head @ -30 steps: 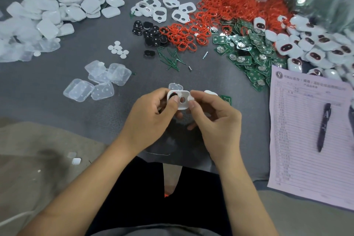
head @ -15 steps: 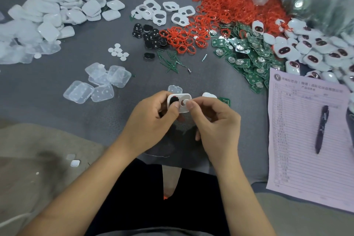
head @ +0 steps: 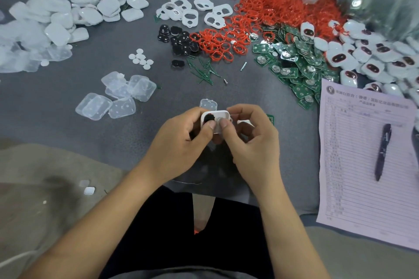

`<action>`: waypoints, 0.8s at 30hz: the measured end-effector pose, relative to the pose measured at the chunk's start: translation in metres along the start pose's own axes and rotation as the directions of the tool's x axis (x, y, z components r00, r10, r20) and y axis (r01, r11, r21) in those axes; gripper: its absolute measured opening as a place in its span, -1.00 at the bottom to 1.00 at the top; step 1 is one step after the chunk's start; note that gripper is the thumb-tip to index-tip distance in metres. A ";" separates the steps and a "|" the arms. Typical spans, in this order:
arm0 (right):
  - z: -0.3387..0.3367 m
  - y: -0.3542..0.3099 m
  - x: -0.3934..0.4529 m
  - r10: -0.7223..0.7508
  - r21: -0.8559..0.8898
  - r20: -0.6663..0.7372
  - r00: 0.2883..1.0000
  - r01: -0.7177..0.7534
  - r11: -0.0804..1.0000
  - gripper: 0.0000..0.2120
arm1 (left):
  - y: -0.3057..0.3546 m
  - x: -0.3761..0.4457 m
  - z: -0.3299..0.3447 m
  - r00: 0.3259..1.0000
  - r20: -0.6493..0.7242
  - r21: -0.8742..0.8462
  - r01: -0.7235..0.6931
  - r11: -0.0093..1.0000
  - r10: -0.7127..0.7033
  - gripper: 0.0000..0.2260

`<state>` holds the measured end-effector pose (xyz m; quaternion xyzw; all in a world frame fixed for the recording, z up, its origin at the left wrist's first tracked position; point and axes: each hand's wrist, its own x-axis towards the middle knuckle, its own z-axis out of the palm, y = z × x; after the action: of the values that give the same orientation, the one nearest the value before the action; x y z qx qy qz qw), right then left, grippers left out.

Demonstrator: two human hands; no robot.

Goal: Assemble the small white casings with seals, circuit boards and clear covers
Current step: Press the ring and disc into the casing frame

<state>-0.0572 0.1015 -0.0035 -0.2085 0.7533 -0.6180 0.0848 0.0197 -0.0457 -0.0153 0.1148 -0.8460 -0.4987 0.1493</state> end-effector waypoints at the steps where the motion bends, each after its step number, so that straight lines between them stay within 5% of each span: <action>1: -0.001 0.000 0.001 -0.005 -0.017 0.015 1.000 0.005 1.000 -0.91 | 0.000 0.000 0.000 1.000 0.002 -0.004 -0.001 1.000 0.001 -0.82; 9: -0.004 0.001 0.003 0.036 -0.010 0.053 0.998 -0.035 0.999 -0.90 | 0.003 -0.001 0.000 1.000 0.012 -0.010 0.027 1.000 -0.027 -0.75; 16: 0.000 0.003 0.001 -0.006 0.016 0.115 0.993 0.005 1.000 -0.83 | 0.003 0.000 0.001 1.000 -0.014 0.009 -0.018 1.000 0.018 -0.90; 24: 0.000 0.006 0.000 -0.033 -0.018 0.111 0.993 0.036 0.999 -0.81 | 0.005 0.000 -0.001 1.000 0.017 -0.018 -0.003 1.000 0.004 -0.78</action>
<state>-0.0587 0.1026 -0.0090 -0.2564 0.7498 -0.5992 0.1138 0.0194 -0.0439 -0.0104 0.1079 -0.8428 -0.5072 0.1442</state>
